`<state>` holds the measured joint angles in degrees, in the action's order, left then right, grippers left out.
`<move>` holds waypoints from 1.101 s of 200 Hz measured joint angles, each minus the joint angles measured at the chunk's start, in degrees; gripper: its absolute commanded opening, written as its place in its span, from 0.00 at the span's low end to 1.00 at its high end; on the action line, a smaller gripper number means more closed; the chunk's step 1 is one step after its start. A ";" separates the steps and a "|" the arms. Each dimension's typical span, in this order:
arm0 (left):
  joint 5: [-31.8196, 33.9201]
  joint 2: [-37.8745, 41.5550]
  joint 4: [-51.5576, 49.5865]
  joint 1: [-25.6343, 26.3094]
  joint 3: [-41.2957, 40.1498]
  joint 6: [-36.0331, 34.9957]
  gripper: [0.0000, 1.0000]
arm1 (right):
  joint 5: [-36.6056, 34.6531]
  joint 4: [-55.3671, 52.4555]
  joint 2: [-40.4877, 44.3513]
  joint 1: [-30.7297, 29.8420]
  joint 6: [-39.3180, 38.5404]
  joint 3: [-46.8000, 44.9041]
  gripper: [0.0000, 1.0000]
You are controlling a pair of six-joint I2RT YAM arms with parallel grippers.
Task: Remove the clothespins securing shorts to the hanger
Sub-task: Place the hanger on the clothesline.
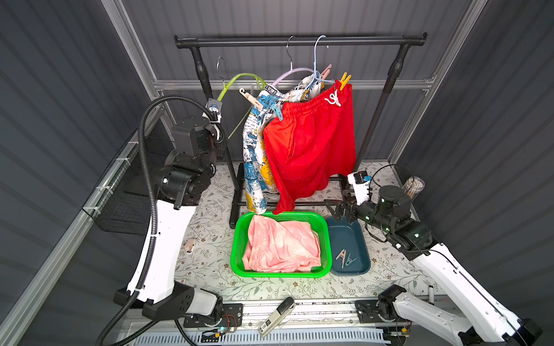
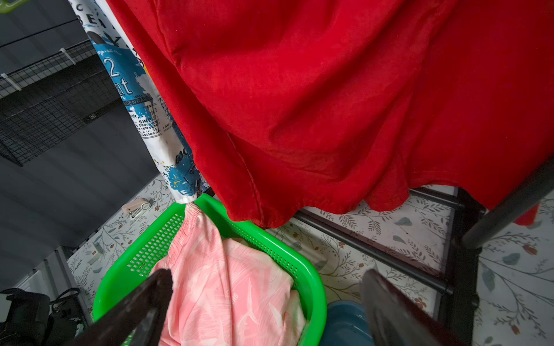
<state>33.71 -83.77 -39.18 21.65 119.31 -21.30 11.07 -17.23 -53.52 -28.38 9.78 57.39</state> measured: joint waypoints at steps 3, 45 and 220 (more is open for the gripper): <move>0.15 -0.35 0.66 0.00 0.11 -0.15 0.00 | -0.13 0.00 0.00 0.00 -0.07 0.00 0.99; 3.02 -6.86 6.84 0.00 5.11 -2.56 0.00 | -2.08 0.09 -0.11 0.00 -1.05 0.48 0.99; 3.52 -16.17 4.33 -3.76 14.38 -0.70 0.43 | -2.08 1.42 -4.35 0.00 -1.18 4.13 0.99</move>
<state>37.23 -99.94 -34.85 17.89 133.69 -22.00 8.99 -15.81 -57.87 -28.38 8.60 61.52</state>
